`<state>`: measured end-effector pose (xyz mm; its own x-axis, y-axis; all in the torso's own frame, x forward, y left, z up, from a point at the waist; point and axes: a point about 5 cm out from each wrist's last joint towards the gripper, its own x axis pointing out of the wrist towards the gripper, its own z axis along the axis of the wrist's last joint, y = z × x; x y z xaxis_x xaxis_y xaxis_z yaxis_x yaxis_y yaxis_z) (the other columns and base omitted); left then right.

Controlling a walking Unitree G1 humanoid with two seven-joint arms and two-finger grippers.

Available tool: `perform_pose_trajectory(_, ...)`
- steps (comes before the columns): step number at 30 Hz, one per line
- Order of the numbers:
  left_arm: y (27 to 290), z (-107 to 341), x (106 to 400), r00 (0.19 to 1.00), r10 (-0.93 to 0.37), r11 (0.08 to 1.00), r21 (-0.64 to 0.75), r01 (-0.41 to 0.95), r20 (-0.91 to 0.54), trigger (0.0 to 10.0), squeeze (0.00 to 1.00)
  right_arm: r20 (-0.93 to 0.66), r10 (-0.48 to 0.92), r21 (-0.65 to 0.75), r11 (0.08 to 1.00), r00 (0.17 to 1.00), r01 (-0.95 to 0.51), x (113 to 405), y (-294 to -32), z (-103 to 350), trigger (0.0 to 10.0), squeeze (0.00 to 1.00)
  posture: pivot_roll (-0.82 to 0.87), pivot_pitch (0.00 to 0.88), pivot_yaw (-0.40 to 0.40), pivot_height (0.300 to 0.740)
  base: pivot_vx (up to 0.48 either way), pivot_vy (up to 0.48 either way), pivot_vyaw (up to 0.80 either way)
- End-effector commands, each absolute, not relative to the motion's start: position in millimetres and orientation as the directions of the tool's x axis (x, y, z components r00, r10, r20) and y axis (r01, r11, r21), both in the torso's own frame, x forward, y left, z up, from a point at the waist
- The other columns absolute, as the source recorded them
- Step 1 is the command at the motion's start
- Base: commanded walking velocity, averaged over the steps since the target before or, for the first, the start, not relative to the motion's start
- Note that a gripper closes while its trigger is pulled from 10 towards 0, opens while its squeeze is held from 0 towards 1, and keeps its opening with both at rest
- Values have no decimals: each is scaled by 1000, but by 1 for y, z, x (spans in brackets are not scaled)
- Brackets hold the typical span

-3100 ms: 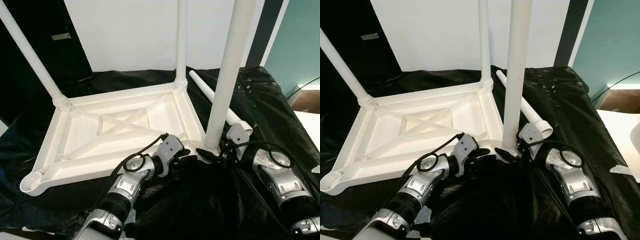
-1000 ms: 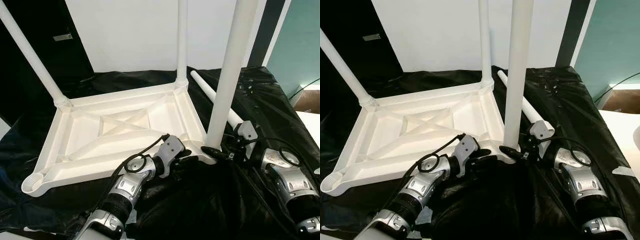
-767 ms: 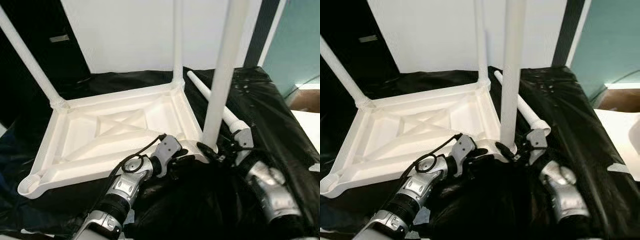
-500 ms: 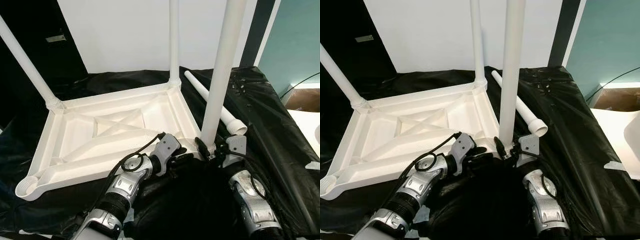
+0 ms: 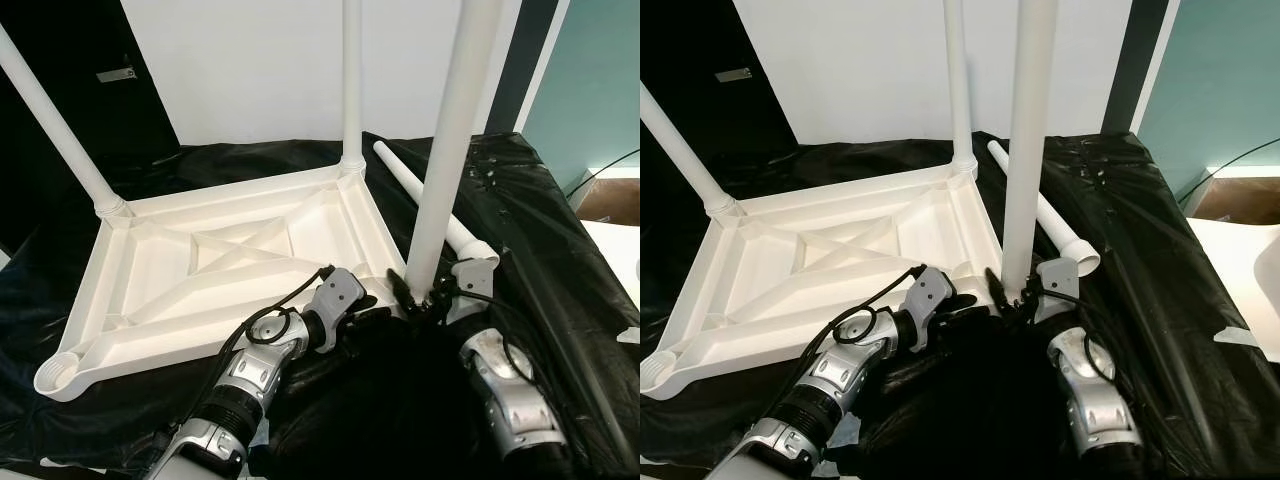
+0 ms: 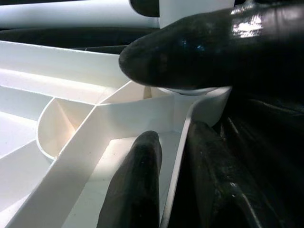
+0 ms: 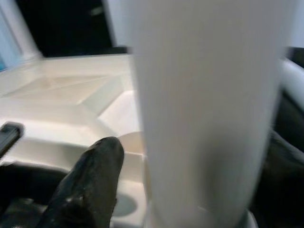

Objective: Building children table

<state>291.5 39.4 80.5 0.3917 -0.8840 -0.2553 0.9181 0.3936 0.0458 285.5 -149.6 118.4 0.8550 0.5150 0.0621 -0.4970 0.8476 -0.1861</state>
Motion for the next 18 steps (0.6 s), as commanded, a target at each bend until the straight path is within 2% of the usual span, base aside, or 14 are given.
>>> perform_pose_trajectory(1, 52, 38, 271, 312, -852, 378, -83, 922, -420, 10000, 0, 38, 585, -185, 801, 810, -570, 287, -150, 118, 10000, 0, -28, 0, 53, 740, 0, 0, 0)
perform_pose_trajectory(6, 52, 38, 272, 314, -852, 380, -81, 921, -419, 10000, 0, -22, 635, -196, 755, 772, -626, 292, -164, 120, 10000, 0, -27, 0, 53, 740, 0, 0, 0)
perform_pose_trajectory(7, 52, 38, 271, 315, -851, 381, -81, 921, -420, 10000, 0, -74, 691, -202, 696, 719, -689, 292, -170, 120, 10000, 0, -27, 0, 53, 740, 0, 0, 0)
perform_pose_trajectory(8, 52, 37, 271, 315, -851, 381, -82, 921, -420, 10000, 0, -108, 718, -204, 661, 688, -722, 291, -173, 120, 4392, 0, -28, 0, 53, 740, 0, 0, 0)
perform_pose_trajectory(11, 53, 37, 270, 314, -851, 381, -82, 921, -421, 10000, 0, -140, 739, -204, 629, 658, -750, 291, -176, 119, 4392, 0, -28, 0, 53, 740, 0, 0, 0)
perform_pose_trajectory(12, 53, 37, 270, 315, -851, 381, -82, 921, -420, 10000, 0, -146, 755, -199, 610, 639, -767, 291, -178, 120, 0, 0, -25, 0, 54, 740, 0, 0, 0)
perform_pose_trajectory(14, 52, 37, 269, 314, -852, 381, -84, 921, -419, 10000, 0, -149, 780, -194, 580, 608, -791, 291, -180, 123, 0, 0, -25, 0, 55, 740, 0, 0, 0)
perform_pose_trajectory(18, 52, 36, 268, 312, -852, 380, -88, 921, -420, 10000, 0, -163, 779, -195, 576, 606, -794, 295, -187, 121, 0, 0, -26, 0, 59, 740, 0, 0, 0)
